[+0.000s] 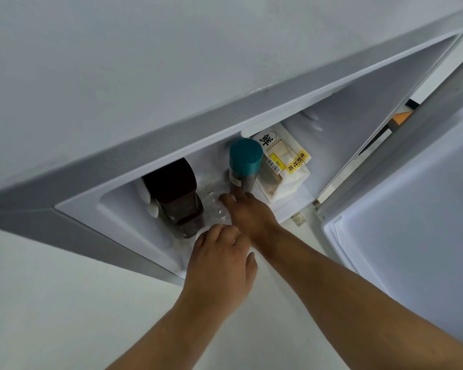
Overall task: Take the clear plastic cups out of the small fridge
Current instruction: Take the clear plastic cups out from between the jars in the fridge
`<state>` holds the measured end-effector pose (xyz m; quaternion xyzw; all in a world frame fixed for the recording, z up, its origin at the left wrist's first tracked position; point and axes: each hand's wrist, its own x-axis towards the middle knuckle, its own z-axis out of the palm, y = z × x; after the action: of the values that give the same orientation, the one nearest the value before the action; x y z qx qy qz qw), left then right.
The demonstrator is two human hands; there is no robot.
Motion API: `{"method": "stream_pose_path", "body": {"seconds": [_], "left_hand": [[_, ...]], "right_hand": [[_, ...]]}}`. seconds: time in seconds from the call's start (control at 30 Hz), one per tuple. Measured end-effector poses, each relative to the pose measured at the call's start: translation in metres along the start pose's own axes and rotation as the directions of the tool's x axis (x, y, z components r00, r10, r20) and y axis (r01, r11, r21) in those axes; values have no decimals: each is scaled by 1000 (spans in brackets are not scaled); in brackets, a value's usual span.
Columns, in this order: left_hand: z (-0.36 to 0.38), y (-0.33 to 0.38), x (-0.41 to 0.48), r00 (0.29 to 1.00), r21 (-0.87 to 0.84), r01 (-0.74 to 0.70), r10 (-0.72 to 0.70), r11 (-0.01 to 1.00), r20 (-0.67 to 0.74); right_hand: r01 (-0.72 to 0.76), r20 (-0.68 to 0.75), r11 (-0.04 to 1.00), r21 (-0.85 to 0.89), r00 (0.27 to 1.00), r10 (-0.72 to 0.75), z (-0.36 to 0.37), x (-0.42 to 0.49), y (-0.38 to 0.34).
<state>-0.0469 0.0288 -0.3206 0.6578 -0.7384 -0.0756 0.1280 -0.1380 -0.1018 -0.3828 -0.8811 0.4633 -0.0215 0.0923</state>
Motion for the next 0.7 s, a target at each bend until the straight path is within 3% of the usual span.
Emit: {"method": "stream_pose_path", "body": {"seconds": [0.2, 0.4, 0.53, 0.7], "left_hand": [[-2, -4, 2, 998, -68, 15, -19, 998, -62], [3, -12, 0, 999, -33, 42, -41, 999, 33], [14, -13, -3, 998, -31, 54, -53, 998, 27], [39, -19, -12, 987, 94, 39, -53, 995, 150]], "right_hand": [[-106, 53, 992, 67, 993, 102, 16, 19, -11], [-149, 41, 986, 73, 988, 146, 15, 19, -7], [-175, -39, 981, 83, 983, 178, 15, -8, 9], [-188, -44, 975, 121, 980, 195, 19, -34, 23]]}}
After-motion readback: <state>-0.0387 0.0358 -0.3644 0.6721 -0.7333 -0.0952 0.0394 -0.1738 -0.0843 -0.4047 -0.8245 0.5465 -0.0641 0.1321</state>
